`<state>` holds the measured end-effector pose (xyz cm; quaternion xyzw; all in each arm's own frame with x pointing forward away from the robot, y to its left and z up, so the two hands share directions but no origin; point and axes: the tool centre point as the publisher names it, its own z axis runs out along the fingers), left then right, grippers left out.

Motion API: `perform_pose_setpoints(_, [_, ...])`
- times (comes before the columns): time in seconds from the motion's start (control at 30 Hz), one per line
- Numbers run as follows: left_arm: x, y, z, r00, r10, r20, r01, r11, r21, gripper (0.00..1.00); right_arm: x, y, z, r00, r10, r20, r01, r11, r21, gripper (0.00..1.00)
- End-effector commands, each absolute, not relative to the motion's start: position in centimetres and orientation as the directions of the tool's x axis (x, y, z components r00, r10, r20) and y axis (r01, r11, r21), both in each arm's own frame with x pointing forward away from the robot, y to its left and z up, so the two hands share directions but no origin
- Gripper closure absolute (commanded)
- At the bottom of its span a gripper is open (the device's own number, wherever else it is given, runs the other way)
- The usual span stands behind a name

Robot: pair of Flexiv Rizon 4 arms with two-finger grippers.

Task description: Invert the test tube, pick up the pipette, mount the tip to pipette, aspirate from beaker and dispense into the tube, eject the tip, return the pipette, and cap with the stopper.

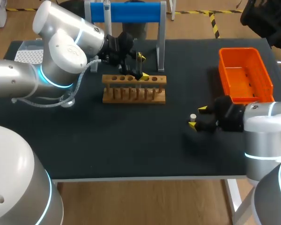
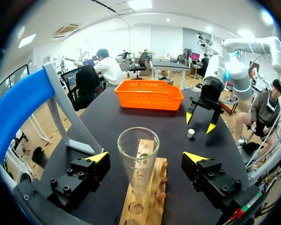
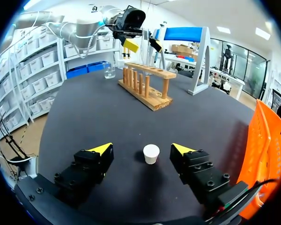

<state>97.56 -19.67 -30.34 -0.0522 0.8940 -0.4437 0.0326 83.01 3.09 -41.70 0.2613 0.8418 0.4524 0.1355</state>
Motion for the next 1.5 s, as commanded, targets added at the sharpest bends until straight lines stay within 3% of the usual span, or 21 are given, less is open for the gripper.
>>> perform_pose_setpoints(0.03, [97.5, -19.7, -30.4, -0.992, -0.122, -0.012, -0.064, 0.599, -0.798, 0.0, 83.3, 3.4, -42.1, -0.824, 0.566, 0.008, 0.32, 0.454, 0.832, 0.25])
perform_pose_setpoints(0.53, [97.5, -19.7, -30.4, -0.992, -0.122, -0.012, -0.064, 0.599, -0.798, 0.0, 84.5, 3.4, -42.5, -0.809, 0.588, 0.015, 0.337, 0.442, 0.831, 0.28])
perform_pose_setpoints(0.93, [97.5, -19.7, -30.4, -0.992, -0.122, -0.012, -0.064, 0.599, -0.798, 0.0, 84.7, 3.5, -42.9, -0.807, 0.59, 0.013, 0.341, 0.447, 0.827, 0.5])
perform_pose_setpoints(1.5, [97.5, -19.7, -30.4, -0.992, -0.122, -0.012, -0.064, 0.599, -0.798, 0.0, 84.4, 3.6, -43.0, -0.81, 0.586, 0.011, 0.339, 0.453, 0.824, 0.57])
